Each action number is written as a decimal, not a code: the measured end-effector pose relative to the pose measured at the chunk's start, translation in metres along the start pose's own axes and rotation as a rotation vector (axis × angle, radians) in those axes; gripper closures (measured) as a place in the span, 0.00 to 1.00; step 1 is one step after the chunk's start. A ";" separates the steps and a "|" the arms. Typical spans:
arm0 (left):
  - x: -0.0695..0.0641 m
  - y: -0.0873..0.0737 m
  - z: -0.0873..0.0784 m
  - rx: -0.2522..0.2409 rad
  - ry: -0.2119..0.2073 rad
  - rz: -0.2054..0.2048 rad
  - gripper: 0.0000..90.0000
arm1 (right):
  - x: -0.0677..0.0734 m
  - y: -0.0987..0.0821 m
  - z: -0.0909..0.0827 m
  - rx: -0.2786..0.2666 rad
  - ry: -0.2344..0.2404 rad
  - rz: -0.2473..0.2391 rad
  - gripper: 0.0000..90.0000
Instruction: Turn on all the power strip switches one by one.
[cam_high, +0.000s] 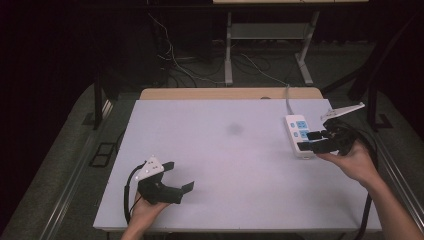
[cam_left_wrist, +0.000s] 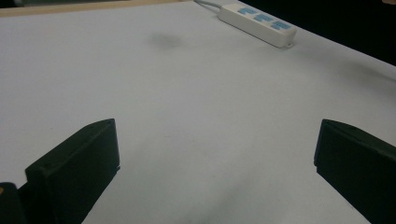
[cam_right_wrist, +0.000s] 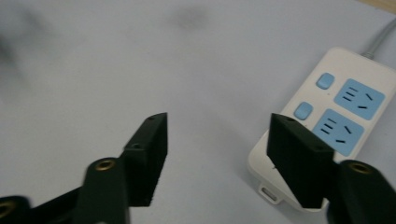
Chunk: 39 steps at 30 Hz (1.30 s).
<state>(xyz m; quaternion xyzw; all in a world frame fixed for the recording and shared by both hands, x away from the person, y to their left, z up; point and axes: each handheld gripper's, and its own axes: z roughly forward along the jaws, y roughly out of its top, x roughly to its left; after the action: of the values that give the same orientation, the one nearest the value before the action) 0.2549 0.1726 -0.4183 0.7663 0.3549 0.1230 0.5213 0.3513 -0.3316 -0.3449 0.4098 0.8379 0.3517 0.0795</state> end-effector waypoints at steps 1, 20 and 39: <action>0.000 0.000 0.000 -0.001 0.000 0.000 0.00 | -0.003 0.001 0.001 0.004 -0.019 0.004 0.57; 0.000 0.000 0.000 0.001 0.006 0.005 0.00 | -0.034 0.003 0.013 0.013 -0.036 0.066 1.00; 0.000 0.000 -0.001 0.001 0.004 0.006 0.00 | -0.047 0.002 0.037 0.068 -0.048 0.074 1.00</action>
<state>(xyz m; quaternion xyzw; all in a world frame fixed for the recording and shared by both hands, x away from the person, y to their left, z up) 0.2547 0.1735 -0.4183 0.7674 0.3536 0.1258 0.5199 0.3984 -0.3463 -0.3785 0.4510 0.8316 0.3158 0.0724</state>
